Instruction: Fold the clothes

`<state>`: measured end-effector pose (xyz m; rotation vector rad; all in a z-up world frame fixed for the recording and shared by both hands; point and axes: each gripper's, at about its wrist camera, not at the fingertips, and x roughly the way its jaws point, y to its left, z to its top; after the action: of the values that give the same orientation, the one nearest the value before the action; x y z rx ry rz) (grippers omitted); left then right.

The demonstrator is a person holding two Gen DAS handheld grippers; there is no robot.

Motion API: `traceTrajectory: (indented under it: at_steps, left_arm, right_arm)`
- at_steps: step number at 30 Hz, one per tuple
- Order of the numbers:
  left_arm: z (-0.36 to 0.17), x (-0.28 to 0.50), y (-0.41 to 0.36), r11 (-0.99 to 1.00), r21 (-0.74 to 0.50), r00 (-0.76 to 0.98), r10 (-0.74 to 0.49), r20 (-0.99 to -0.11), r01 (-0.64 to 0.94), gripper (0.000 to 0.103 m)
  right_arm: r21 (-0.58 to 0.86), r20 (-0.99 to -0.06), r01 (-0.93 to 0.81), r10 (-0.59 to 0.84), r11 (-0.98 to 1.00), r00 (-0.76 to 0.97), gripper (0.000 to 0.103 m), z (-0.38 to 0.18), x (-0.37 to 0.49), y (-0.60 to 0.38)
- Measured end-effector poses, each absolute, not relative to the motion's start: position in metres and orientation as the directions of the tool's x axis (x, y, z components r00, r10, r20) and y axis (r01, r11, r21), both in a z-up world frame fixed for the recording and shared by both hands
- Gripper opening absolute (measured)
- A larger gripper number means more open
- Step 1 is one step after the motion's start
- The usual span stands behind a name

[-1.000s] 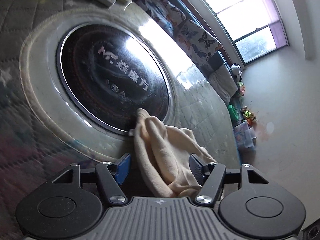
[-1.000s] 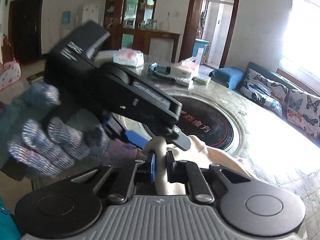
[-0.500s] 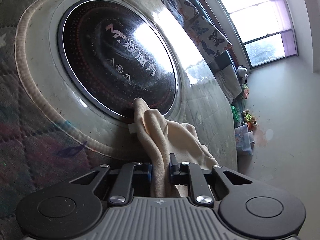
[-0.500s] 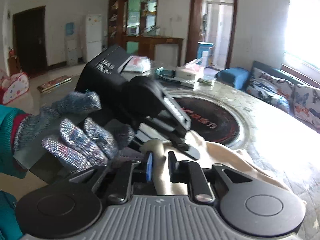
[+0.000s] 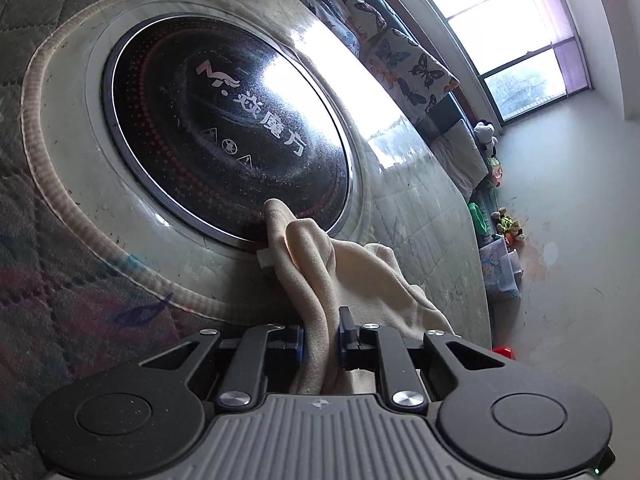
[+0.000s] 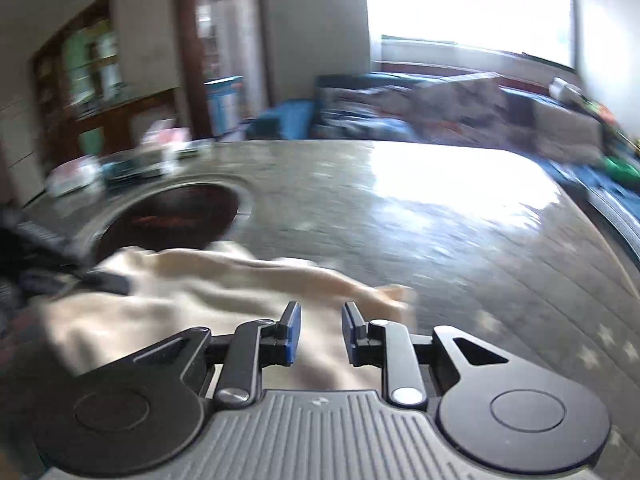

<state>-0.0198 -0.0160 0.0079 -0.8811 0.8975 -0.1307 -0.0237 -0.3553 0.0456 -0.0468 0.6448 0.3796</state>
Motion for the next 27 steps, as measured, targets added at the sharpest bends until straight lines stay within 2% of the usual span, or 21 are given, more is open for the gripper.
traceTrajectory:
  at_steps: [2, 9, 10, 11, 13, 20, 27]
  left_arm:
    - [0.009, -0.018, -0.017, 0.661, -0.709, 0.64, -0.439, -0.63, -0.244, 0.017]
    - [0.011, -0.016, -0.019, 0.691, -0.684, 0.641, -0.419, -0.643, -0.235, 0.016]
    - [0.013, -0.016, -0.02, 0.697, -0.679, 0.641, -0.415, -0.645, -0.232, 0.016]
    - [0.014, -0.016, -0.022, 0.703, -0.674, 0.642, -0.411, -0.647, -0.229, 0.016]
    - [0.017, -0.015, -0.024, 0.714, -0.666, 0.646, -0.407, -0.646, -0.216, 0.016]
    - [0.049, -0.003, -0.05, 0.761, -0.643, 0.669, -0.437, -0.601, -0.081, 0.015]
    - [0.066, 0.027, -0.121, 0.784, -0.615, 0.64, -0.514, -0.571, 0.081, 0.014]
  right_arm:
    - [0.079, -0.599, -0.318, 0.3, 0.945, 0.743, 0.035, 0.04, -0.016, -0.366]
    - [0.213, -0.605, -0.27, 0.344, 0.939, 0.718, 0.035, 0.015, 0.003, -0.386]
    - [0.223, -0.601, -0.27, 0.35, 0.937, 0.718, 0.031, 0.014, 0.003, -0.387]
    - [0.236, -0.598, -0.273, 0.36, 0.933, 0.716, 0.021, 0.014, 0.004, -0.386]
    - [0.245, -0.59, -0.275, 0.368, 0.93, 0.719, 0.011, 0.016, 0.003, -0.386]
    - [0.253, -0.523, -0.255, 0.353, 0.933, 0.776, 0.009, 0.037, -0.017, -0.405]
    - [0.189, -0.476, -0.152, 0.226, 0.97, 0.85, 0.008, 0.064, -0.032, -0.45]
